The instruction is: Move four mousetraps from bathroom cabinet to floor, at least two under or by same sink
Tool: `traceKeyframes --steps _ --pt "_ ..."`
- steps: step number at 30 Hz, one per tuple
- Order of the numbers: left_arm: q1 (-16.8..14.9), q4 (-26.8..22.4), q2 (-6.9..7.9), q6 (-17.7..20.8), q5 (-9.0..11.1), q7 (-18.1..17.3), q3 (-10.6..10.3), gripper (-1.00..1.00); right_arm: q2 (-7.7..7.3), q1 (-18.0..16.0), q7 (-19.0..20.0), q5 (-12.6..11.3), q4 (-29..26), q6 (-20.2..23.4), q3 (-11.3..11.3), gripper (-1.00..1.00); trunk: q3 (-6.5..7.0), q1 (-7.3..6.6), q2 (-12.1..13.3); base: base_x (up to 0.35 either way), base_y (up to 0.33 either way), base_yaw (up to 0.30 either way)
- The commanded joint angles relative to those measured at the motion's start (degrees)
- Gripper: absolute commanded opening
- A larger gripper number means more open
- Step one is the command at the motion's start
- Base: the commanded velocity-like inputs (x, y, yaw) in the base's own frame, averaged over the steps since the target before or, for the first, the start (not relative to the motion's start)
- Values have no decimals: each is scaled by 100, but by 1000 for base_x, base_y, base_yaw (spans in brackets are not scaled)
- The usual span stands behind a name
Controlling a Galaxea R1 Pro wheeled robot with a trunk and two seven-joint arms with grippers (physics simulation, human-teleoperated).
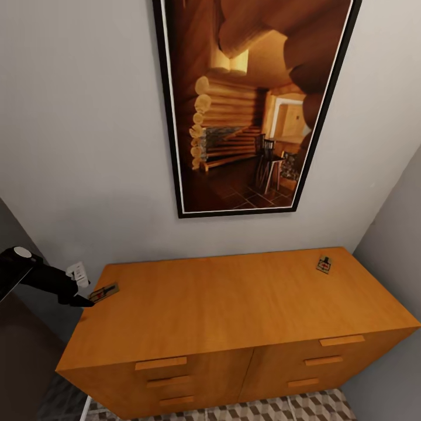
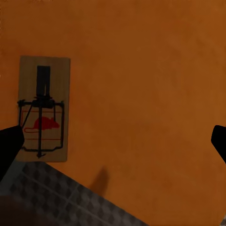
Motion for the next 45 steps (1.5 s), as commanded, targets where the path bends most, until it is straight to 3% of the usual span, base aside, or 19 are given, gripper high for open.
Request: traceKeyframes --steps 1,45 --pt "-8 -5 4 61 -11 -21 -12 100 0 -5 22 -60 10 -25 37 100 -12 3 -12 0 0 0" --pt "-8 13 -4 68 -11 -15 -9 100 0 -4 22 -62 10 -25 37 100 -12 3 -12 26 5 0"
